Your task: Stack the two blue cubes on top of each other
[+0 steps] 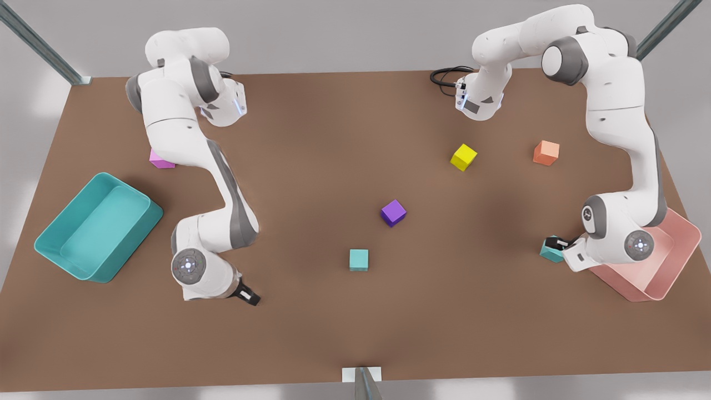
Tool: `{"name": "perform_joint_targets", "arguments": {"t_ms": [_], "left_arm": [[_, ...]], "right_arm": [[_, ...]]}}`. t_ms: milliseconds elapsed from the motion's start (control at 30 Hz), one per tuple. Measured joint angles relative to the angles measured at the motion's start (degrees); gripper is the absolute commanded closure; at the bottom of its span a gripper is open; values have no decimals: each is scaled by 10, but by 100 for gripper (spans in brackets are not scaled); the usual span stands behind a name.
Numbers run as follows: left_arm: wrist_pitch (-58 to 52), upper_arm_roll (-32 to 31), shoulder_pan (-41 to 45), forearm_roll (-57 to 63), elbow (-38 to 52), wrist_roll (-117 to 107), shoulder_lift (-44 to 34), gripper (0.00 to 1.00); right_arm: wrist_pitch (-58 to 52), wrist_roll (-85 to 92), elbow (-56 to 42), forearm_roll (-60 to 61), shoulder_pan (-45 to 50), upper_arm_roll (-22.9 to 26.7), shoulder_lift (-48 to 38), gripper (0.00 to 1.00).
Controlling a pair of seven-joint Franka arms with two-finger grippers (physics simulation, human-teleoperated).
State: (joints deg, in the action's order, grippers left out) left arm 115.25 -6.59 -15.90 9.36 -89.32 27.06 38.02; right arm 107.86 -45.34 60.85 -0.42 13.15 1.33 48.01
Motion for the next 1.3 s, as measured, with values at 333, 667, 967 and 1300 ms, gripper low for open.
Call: {"name": "perform_joint_targets", "arguments": {"t_ms": [333, 667, 967, 1300], "left_arm": [[55, 0, 3, 6, -34, 109, 1, 0], [62, 24, 2, 7, -68, 136, 0, 0], [63, 29, 5, 7, -77, 133, 1, 0], [65, 30, 14, 7, -77, 128, 9, 2]], "right_arm": [[-152, 181, 21, -40, -8, 4, -179, 0], [-201, 262, 86, -38, -2, 3, -222, 0], [-205, 304, 89, -38, -4, 3, -219, 0], [-204, 332, 110, -36, -4, 3, -237, 0]]}}
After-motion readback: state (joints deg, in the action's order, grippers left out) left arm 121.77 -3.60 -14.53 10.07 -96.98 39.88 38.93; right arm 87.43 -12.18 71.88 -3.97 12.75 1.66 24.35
